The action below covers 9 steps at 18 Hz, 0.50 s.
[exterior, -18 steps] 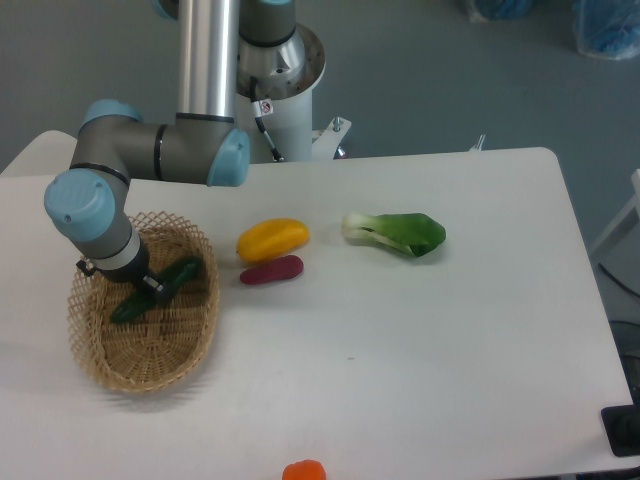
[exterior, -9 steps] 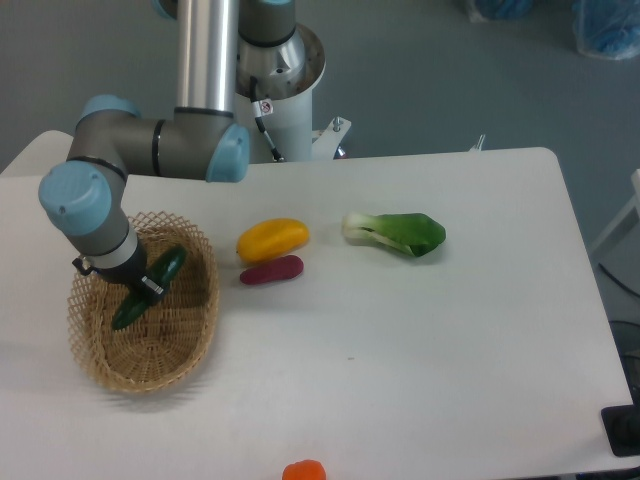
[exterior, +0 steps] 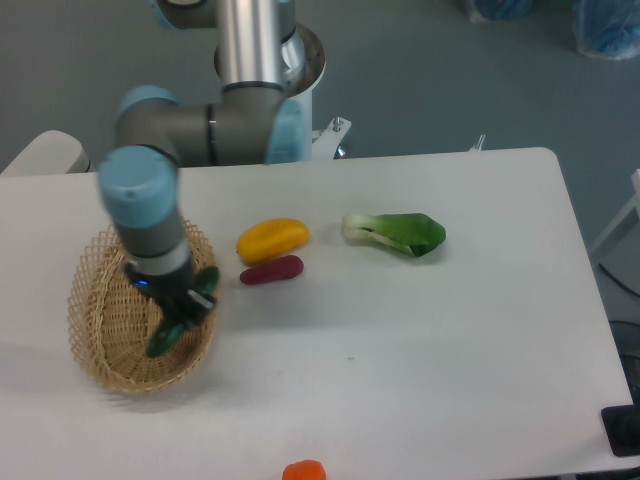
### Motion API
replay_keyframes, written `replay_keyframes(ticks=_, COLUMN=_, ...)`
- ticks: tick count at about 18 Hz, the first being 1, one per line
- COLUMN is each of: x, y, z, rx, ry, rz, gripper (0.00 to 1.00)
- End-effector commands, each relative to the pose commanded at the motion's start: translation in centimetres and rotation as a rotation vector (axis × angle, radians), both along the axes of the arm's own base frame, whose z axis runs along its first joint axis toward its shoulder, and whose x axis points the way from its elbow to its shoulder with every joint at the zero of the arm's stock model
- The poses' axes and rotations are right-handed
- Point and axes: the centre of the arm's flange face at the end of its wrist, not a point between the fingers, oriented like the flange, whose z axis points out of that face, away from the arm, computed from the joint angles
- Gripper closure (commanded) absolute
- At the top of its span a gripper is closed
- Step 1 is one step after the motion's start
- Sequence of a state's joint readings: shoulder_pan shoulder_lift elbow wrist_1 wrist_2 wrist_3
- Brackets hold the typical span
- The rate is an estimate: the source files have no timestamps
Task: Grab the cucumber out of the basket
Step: 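Lift the cucumber out of the basket and carry it away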
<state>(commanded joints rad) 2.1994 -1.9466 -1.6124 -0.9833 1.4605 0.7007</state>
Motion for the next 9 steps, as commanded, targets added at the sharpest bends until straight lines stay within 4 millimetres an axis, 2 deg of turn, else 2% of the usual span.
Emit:
replay_keyframes(ticks=6, x=-9.2, y=1.1, z=0.5, rx=-0.080, ry=-0.047, rz=-0.092, gripper=0.93)
replay_keyframes(ticks=9, x=-13.7, y=0.5, z=1.1, rx=-0.104, ry=-0.060, rz=-0.149, gripper=0.92)
